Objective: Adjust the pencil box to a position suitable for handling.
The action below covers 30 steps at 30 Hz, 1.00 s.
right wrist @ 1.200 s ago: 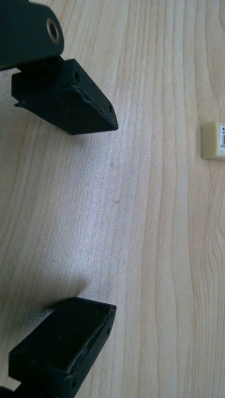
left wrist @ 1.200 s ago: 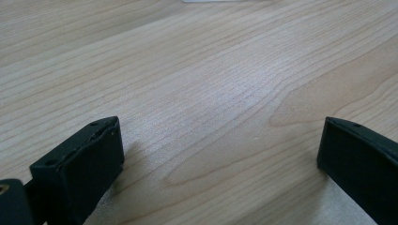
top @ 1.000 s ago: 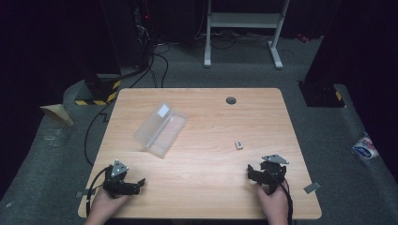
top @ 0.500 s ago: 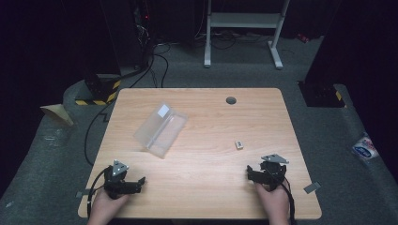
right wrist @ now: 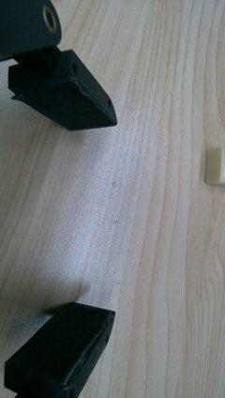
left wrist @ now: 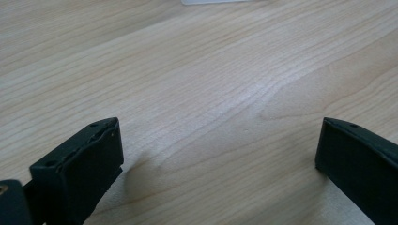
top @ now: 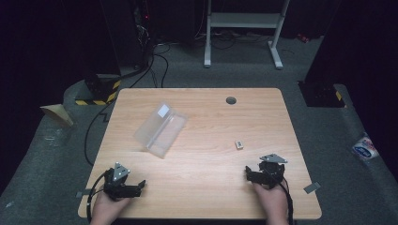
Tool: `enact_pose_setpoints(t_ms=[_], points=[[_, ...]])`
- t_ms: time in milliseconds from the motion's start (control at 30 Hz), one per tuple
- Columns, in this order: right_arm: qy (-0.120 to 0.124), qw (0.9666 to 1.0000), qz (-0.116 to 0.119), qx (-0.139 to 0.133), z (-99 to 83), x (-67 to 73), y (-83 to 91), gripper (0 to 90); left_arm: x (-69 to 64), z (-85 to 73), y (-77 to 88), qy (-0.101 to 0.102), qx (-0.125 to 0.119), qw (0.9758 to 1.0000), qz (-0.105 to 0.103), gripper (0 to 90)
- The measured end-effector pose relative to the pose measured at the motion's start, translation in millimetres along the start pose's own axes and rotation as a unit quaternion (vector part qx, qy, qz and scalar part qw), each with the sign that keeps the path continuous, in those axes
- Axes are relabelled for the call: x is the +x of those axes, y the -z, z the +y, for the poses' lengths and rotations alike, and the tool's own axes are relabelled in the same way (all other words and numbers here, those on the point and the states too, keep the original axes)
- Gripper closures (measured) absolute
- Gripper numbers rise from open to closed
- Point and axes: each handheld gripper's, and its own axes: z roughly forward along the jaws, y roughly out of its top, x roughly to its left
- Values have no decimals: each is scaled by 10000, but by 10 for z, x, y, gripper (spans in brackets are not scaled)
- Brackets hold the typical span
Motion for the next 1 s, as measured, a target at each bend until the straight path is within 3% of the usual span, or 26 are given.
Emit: enact_pose_setpoints(t_ms=[133,333,433,567,633,1000], points=[[4,10000,3,-2,-4,-1,4,81,31,7,39,212,-108,9997,-67,24],[-3,10000,-10,-24,-17,1,15,90,43,44,67,433,-196,9982,-372,38],[-1,10000,-6,-18,-18,2,17,91,40,68,70,420,-275,9978,-424,62],[-2,10000,-5,-18,-18,1,17,91,19,137,105,445,-561,9964,-460,90],[22,10000,-4,-23,-18,-2,17,91,-6,162,126,423,-630,9963,-394,102],[6,10000,3,-28,-18,0,15,93,-46,348,147,403,-756,9952,-471,120]])
